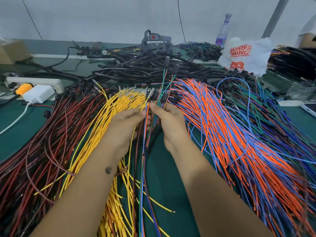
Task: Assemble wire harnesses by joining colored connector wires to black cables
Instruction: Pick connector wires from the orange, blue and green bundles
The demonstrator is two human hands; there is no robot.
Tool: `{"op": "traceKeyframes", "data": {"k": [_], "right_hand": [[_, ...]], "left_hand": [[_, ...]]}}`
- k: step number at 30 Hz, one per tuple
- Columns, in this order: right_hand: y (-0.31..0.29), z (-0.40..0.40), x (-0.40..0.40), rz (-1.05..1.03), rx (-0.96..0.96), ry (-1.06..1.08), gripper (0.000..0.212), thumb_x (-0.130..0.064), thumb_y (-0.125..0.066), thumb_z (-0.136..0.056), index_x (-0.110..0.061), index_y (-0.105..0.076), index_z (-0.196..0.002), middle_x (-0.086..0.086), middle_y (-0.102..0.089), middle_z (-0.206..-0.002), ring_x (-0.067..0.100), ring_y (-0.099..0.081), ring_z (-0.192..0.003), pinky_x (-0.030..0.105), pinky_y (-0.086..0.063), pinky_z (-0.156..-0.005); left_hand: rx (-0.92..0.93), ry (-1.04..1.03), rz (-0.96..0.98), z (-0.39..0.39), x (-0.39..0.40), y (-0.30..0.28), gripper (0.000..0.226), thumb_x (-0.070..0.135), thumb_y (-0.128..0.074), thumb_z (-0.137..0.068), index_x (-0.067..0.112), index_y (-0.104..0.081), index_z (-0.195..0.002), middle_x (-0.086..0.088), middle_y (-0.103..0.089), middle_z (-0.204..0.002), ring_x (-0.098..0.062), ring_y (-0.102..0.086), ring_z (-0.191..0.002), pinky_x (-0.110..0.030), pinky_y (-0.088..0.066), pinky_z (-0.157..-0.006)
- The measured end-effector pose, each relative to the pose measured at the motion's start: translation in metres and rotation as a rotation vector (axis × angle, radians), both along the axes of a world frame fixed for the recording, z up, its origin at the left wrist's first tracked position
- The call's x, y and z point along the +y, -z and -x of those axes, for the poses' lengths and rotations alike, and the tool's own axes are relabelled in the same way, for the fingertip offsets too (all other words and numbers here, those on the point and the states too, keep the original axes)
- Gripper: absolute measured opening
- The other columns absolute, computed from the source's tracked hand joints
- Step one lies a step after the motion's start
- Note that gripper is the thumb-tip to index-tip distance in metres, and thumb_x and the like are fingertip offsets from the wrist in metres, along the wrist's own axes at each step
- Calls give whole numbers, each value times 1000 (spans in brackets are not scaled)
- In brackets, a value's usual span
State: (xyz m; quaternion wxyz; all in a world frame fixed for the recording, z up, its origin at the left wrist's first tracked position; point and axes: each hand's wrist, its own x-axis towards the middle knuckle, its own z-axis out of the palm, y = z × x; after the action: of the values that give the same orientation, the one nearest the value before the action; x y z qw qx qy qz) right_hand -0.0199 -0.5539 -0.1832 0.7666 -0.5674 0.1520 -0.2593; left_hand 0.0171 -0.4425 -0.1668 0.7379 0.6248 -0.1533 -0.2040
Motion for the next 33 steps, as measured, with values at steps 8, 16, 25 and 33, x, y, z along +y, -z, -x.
{"op": "traceKeyframes", "data": {"k": [8, 16, 25, 33], "right_hand": [[0, -2, 3, 94, -21, 135, 8, -11, -75, -82, -15, -71, -75, 7, -66, -76, 21, -57, -74, 45, -50, -79], [0, 1, -1, 85, 33, 36, 10, -13, -78, -80, -10, -69, -78, -3, -54, -53, 5, -41, -39, 16, -34, -41], [1, -1, 4, 199, 68, 58, 12, -8, -73, -80, -17, -70, -72, 2, -57, -57, 7, -44, -40, 17, -36, -41], [-3, -2, 7, 84, 20, 102, 17, -4, -71, -82, -19, -67, -73, -10, -55, -53, 4, -41, -39, 15, -36, -41]], "left_hand": [[111, 3, 101, -4, 1, 0, 5, 6, -60, -91, 4, -64, -91, -3, -65, -69, -8, -62, -55, -18, -54, -56], [32, -5, 103, -1, 1, 2, 10, 4, -63, -87, 10, -71, -86, -2, -75, -76, -9, -70, -65, -15, -52, -56], [81, -155, 170, -5, -1, 5, 6, 8, -67, -85, 8, -73, -87, -3, -73, -72, -10, -68, -60, -18, -53, -56], [81, -142, 159, -10, -2, 8, 20, 8, -52, -97, 10, -68, -85, 4, -55, -58, -6, -53, -51, -13, -48, -51]]}}
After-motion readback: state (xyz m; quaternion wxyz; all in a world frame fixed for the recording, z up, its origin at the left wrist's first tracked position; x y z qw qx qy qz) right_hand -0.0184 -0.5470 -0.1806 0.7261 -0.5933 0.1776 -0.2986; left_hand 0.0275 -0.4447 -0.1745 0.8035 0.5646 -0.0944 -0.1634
